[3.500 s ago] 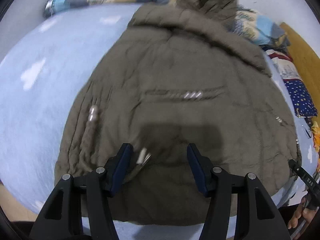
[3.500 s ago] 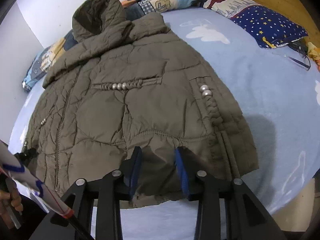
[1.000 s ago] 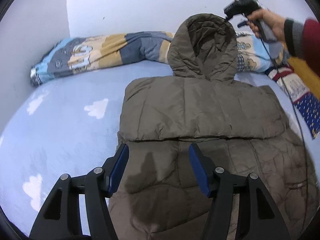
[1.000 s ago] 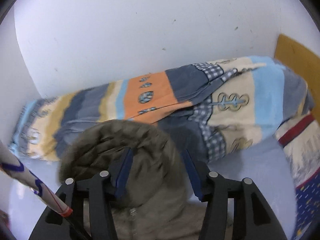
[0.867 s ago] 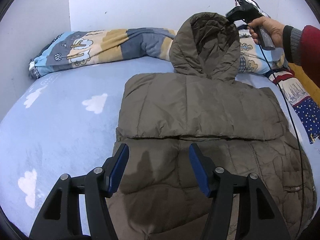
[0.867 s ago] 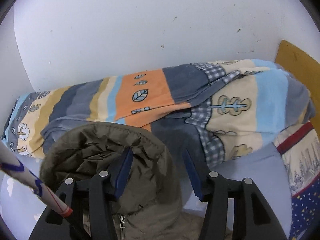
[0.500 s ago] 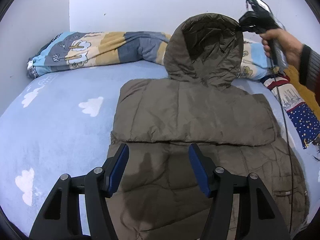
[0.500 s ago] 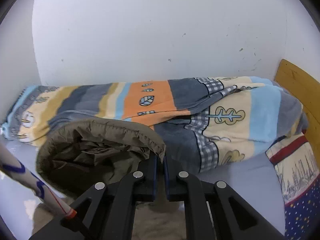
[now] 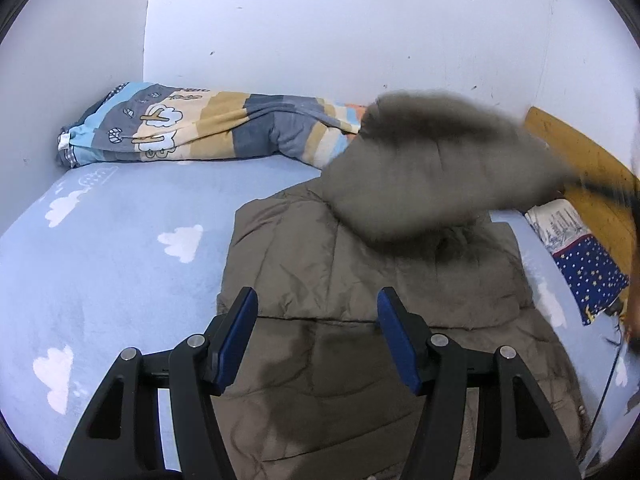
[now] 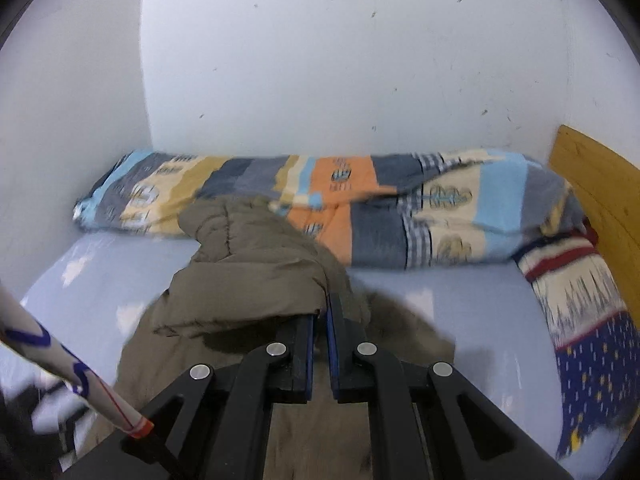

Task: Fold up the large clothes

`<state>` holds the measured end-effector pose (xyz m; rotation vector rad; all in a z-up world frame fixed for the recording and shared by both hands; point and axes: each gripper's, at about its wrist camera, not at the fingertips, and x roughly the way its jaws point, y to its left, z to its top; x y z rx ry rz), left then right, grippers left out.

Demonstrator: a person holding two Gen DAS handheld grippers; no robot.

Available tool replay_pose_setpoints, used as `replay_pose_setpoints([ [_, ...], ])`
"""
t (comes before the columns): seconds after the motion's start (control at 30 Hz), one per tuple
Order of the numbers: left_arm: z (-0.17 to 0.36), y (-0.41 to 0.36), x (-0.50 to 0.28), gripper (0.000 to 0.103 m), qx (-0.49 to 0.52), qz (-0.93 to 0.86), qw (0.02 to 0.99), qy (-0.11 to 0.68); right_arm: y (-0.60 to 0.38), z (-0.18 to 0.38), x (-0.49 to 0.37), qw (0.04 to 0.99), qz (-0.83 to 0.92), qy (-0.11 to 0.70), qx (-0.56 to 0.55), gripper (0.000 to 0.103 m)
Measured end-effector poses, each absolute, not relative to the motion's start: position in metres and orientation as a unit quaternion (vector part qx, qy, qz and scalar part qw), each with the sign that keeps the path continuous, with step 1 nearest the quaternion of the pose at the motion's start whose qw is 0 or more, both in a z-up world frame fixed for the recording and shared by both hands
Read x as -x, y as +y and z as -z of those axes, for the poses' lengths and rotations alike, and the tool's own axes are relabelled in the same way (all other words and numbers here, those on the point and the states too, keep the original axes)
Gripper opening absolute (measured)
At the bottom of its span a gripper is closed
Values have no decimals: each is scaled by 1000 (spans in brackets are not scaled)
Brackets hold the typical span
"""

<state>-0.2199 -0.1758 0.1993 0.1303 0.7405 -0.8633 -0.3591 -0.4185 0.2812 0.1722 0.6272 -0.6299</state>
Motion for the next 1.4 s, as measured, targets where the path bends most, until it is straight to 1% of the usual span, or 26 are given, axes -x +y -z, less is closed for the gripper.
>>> replay_pose_setpoints([
  [0.1,-197,-179,224,61,-55,411,835,361,-386,-233,392,891,312,319,-86,6],
  [0.17,-193,-182,228,61,-57,415,831,367,-377,-195,396,879,327,343,-61,6],
  [0.2,-191,-184,231,61,-62,415,830,367,-380,-171,396,871,340,353,-47,6],
  [0.27,-188,-189,240,61,-79,411,833,361,-404,-121,391,849,350,388,-70,6],
  [0.37,-188,-200,248,61,-95,408,837,351,-435,-94,390,836,357,405,-96,6],
  [0.43,-187,-206,250,61,-99,413,836,347,-446,-93,395,841,347,393,-131,6],
  [0.63,-172,-219,260,61,-143,415,834,335,-454,-93,402,844,323,403,-146,9],
  [0.73,-173,-216,264,61,-148,413,837,328,-456,-99,407,847,300,406,-168,17],
  [0.8,-174,-213,266,61,-149,410,841,320,-452,-105,412,849,283,408,-180,31],
  [0.87,-173,-209,268,61,-152,405,843,319,-446,-115,421,853,262,412,-187,38],
  [1.03,-175,-200,276,61,-152,397,846,322,-435,-143,441,872,243,379,-192,39],
  [1.17,-190,-214,275,61,-144,405,840,333,-448,-166,449,882,245,332,-229,39],
  [1.4,-226,-283,257,61,-133,430,819,357,-472,-192,445,886,255,291,-256,39],
])
